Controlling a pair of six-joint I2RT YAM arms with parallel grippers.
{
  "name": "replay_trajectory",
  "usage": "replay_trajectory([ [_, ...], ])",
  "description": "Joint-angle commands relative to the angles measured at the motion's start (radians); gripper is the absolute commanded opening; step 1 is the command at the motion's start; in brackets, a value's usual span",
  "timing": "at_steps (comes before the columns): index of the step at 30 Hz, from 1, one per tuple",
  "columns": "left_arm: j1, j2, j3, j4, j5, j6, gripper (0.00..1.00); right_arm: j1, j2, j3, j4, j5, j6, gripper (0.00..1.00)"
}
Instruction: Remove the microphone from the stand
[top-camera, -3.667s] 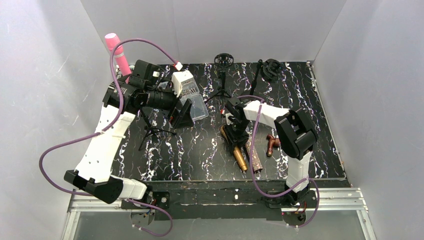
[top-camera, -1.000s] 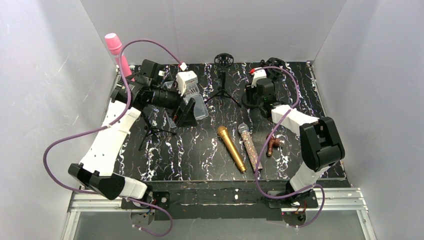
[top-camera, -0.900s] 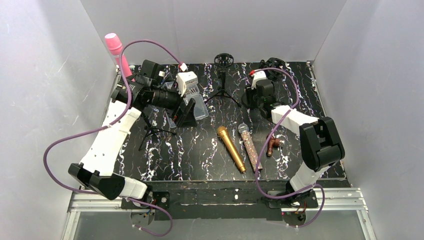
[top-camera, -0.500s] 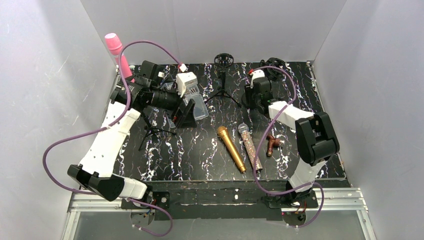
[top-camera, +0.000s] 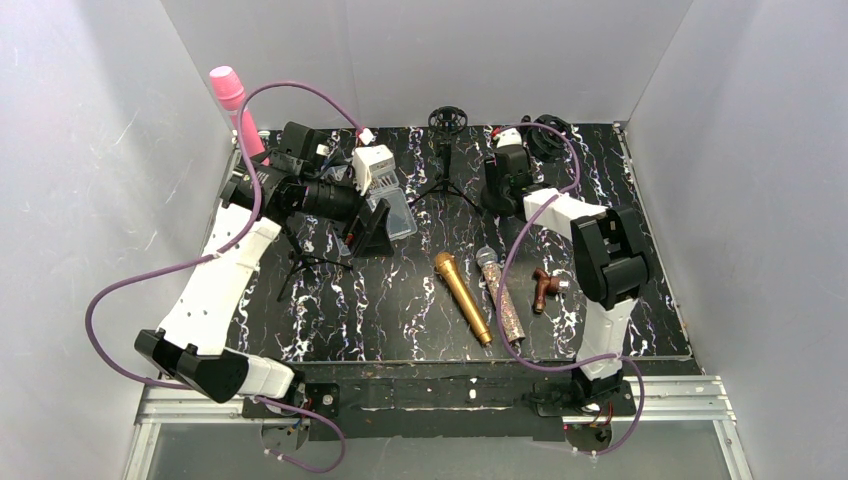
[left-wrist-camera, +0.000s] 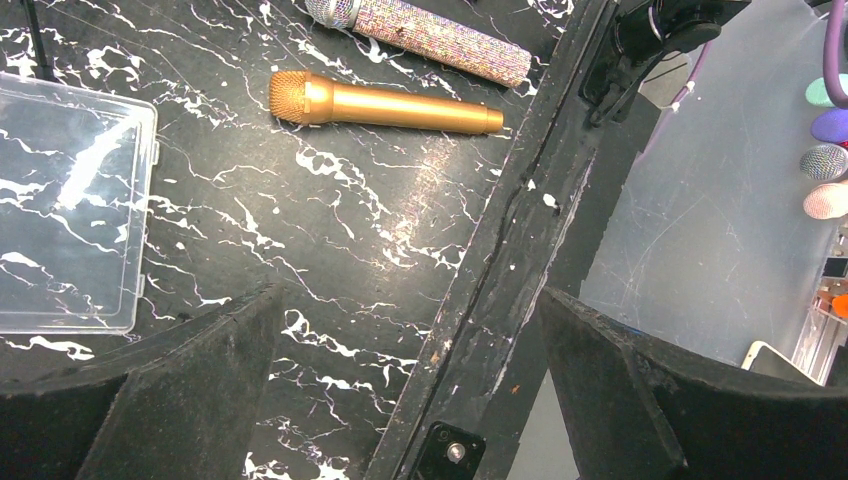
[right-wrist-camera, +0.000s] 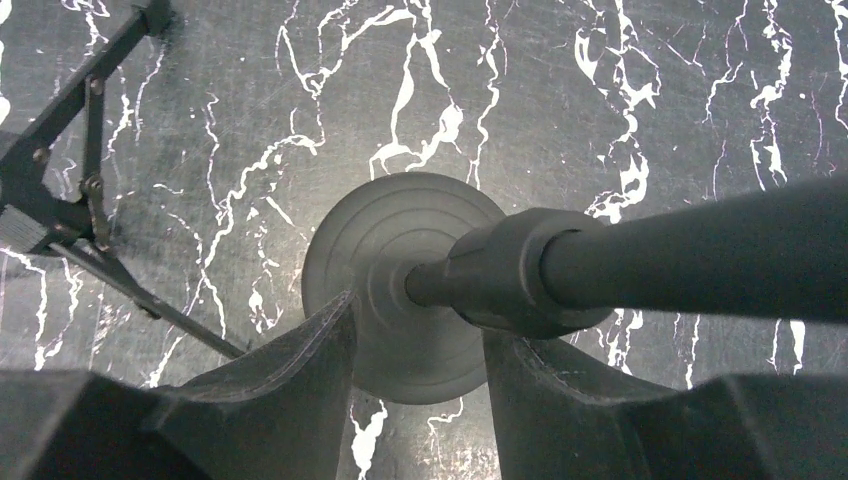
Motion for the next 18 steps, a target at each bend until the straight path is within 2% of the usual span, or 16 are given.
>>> replay_trajectory([
  [1, 0.002, 0.001, -0.012, -0.052, 0.054, 0.0, 0.99, -0.002, 0.031, 0.065, 0.05, 0.053, -0.002, 0.55],
  [8, 0.002, 0.004, -0.016, -0.052, 0.064, -0.006, 0.99, -0.002, 0.068, 0.109, 0.054, 0.066, -0.027, 0.47],
  [18, 0.002, -0.002, -0.025, -0.049, 0.069, -0.012, 0.99, -0.002, 0.07, 0.113, 0.07, 0.084, -0.045, 0.11],
])
